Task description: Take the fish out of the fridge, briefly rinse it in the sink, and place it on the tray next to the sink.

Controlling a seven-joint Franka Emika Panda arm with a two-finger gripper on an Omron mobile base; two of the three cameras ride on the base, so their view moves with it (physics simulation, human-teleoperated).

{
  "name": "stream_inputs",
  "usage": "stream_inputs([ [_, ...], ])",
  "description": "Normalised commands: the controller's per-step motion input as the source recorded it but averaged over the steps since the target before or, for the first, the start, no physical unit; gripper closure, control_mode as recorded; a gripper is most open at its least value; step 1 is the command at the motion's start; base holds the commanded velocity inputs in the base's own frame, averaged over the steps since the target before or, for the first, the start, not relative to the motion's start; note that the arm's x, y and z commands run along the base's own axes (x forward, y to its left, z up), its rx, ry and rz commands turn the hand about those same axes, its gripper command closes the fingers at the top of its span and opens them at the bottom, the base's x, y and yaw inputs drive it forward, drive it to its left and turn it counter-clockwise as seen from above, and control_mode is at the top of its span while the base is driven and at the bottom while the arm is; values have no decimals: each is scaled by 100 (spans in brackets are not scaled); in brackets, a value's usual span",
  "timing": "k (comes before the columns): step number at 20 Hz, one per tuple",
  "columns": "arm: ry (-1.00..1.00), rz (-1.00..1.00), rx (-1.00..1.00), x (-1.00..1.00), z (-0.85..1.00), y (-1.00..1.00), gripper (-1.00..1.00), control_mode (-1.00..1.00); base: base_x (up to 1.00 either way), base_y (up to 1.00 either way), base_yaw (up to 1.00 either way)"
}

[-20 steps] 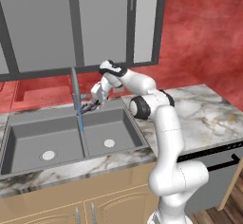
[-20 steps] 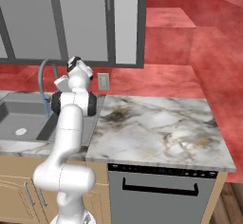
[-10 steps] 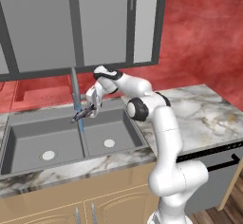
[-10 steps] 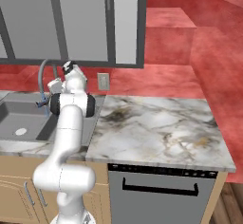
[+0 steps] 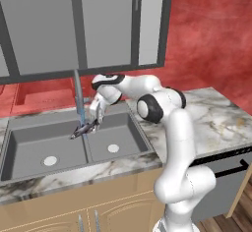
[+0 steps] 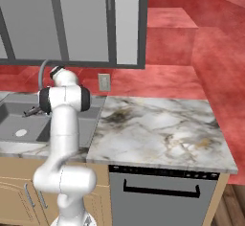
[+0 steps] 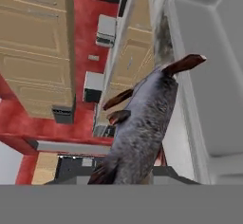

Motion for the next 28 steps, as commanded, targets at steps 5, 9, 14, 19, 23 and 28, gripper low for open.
stream_inputs([
  [5, -51, 0, -10, -100, 39, 0, 100, -100, 0, 0, 0],
  [9, -73, 0, -32, -100, 63, 0, 100, -100, 0, 0, 0],
  [14, -73, 0, -31, -100, 88, 0, 100, -100, 0, 0, 0],
  [19, -64, -1, -22, -95, 92, -7, 100, -100, 0, 0, 0],
  [23, -65, 0, -22, -94, 53, -23, 100, -100, 0, 0, 0],
  [28, -53, -5, -13, -68, 8, -9, 100, -100, 0, 0, 0],
])
